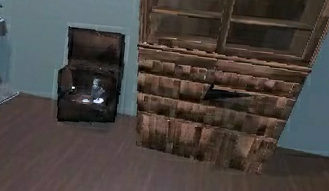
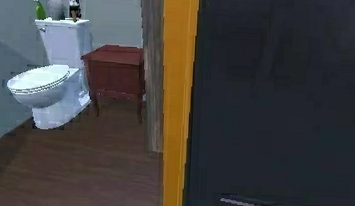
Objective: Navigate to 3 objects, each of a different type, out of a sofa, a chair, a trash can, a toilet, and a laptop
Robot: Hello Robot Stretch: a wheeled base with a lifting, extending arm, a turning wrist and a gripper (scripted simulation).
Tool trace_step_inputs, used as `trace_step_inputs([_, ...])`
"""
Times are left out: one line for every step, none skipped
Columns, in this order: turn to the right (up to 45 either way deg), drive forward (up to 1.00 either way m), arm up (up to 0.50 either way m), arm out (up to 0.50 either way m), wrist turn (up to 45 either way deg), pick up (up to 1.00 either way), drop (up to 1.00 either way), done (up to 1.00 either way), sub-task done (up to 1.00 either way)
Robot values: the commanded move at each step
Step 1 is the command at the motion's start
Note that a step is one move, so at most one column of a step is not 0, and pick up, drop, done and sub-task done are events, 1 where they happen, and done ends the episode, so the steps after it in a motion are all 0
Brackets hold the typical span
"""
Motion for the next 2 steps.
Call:
trace_step_inputs([0.0, 1.00, 0.00, 0.00, 0.0, 0.00, 0.00, 0.00, 0.00])
trace_step_inputs([15.0, 0.00, 0.00, 0.00, 0.0, 0.00, 0.00, 0.00, 0.00])
